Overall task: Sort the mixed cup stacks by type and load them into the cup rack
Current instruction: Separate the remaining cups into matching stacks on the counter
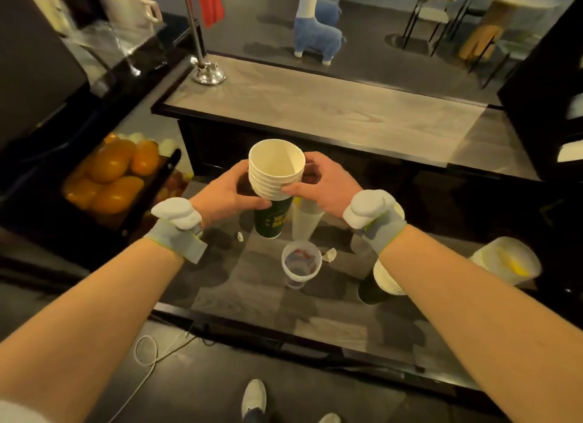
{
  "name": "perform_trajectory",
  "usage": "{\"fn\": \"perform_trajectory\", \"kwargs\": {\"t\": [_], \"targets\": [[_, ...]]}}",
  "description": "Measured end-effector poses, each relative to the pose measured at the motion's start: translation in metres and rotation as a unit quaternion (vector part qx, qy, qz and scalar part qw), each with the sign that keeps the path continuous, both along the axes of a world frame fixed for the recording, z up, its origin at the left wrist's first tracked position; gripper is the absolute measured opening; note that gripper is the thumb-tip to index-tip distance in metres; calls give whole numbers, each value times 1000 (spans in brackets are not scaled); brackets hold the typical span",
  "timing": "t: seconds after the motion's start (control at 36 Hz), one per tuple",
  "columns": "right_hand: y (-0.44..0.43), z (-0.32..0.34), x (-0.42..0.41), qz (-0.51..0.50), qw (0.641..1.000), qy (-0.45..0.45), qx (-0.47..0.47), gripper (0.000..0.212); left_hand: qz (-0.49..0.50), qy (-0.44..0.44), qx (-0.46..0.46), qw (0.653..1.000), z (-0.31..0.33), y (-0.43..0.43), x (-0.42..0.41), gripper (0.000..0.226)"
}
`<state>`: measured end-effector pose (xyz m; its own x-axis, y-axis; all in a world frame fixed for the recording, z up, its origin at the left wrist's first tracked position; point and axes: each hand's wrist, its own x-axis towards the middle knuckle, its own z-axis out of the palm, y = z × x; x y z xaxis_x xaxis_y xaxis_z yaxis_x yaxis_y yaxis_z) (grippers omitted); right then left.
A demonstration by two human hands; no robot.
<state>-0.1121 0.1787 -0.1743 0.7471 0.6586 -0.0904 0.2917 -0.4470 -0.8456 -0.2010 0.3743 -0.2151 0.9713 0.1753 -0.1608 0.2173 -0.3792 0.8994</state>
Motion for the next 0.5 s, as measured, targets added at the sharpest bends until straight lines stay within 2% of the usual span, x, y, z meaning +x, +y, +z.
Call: {"fn": "perform_trajectory", "kwargs": {"t": [0.11,0.28,0.39,0.5], "targets": [[-10,20,8,-12,1000,14,20,68,-2,-36,-9,999,16,-2,7,77],[-58,59,22,-59,995,43,67,66,-64,-93,-27,993,45,-41,36,79],[-111,65,27,-115,989,51,83,83,-129,-84,-20,988,52,-88,60,78],[-153,54,21,-137,988,40,51,86,-179,-74,-33,981,42,-125,71,75]]}}
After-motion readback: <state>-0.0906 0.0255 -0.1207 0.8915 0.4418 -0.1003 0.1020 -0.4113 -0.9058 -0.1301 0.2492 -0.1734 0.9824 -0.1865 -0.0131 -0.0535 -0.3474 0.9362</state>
